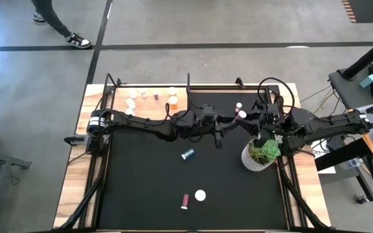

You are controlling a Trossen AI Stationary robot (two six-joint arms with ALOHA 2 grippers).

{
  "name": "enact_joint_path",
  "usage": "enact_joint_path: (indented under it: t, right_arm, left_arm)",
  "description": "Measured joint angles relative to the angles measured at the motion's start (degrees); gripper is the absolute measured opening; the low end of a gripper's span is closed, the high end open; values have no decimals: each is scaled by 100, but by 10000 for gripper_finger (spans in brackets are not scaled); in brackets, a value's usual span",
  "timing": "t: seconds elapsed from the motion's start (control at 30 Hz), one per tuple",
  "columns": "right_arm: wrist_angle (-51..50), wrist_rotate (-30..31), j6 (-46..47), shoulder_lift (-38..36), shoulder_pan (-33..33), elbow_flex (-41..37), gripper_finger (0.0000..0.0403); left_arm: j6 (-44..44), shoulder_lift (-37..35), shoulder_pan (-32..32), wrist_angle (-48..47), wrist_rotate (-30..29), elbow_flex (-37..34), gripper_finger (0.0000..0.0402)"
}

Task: Pick and place medicine bottles onto shelf by color
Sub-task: Put the bottom pink pill bottle into the shelf

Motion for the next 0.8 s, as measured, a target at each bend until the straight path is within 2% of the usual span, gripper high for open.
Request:
enact_joint_path:
  t: [0.57,0.8]
  right_arm:
    - [-80,14,76,-39,0,-6,100]
    - [-291,-37,62,-237,2,-9,100]
  left_arm:
    - [-37,0,-4,-151,5,2,97]
    - [-63,0,2,-206,185,2,138]
